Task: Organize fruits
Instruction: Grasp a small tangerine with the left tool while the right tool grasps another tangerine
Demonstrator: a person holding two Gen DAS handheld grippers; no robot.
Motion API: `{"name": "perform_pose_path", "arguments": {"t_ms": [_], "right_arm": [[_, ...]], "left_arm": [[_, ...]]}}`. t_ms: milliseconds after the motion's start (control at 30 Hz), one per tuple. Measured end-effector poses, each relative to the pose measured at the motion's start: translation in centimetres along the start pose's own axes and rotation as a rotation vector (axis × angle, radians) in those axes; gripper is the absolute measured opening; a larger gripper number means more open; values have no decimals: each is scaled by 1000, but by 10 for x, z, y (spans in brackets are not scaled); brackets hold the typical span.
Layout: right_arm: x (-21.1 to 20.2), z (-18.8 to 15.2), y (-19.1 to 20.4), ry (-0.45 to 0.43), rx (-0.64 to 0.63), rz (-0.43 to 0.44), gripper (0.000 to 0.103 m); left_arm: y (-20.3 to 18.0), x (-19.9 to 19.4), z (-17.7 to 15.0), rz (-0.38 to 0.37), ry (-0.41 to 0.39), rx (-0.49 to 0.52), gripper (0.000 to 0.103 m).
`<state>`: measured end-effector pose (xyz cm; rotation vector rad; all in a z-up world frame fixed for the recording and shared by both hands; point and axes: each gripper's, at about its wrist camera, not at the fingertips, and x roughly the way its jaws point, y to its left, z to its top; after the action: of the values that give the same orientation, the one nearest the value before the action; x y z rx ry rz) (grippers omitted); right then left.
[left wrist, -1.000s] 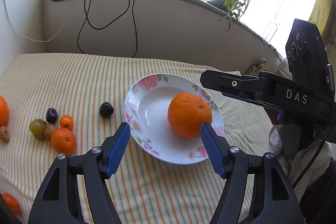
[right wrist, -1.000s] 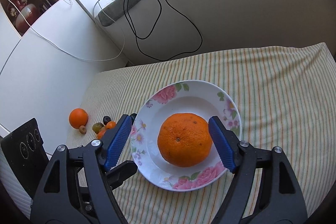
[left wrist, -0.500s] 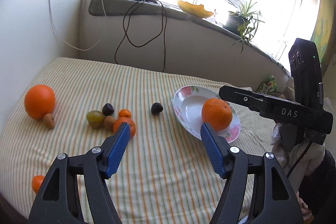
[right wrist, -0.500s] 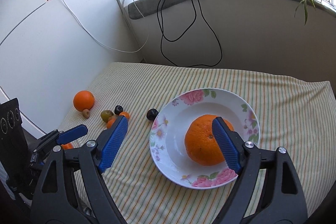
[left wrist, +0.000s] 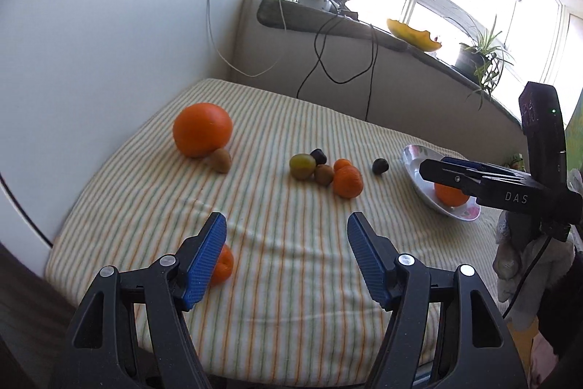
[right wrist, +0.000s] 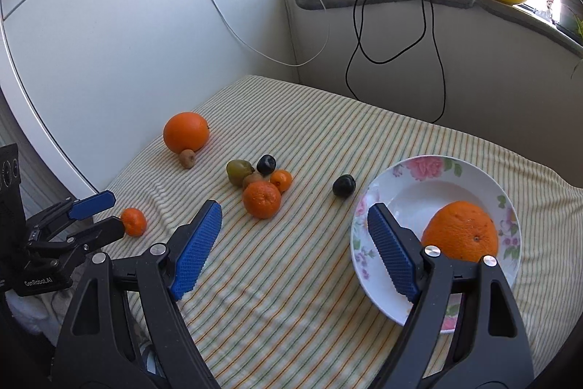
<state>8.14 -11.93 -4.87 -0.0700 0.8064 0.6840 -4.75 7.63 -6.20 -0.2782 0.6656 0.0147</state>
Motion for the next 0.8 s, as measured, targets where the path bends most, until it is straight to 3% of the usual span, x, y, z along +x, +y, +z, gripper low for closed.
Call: {"name": "perform_pose_path", "arguments": {"t_ms": [467,800], "right_arm": [[64,-4,22,116,-12,14,68],[93,-3,17,159,29,11,62]], "left_arm": [[37,18,-22,31,59,-67,59],[43,27,-27,46,78,-57,56]]}}
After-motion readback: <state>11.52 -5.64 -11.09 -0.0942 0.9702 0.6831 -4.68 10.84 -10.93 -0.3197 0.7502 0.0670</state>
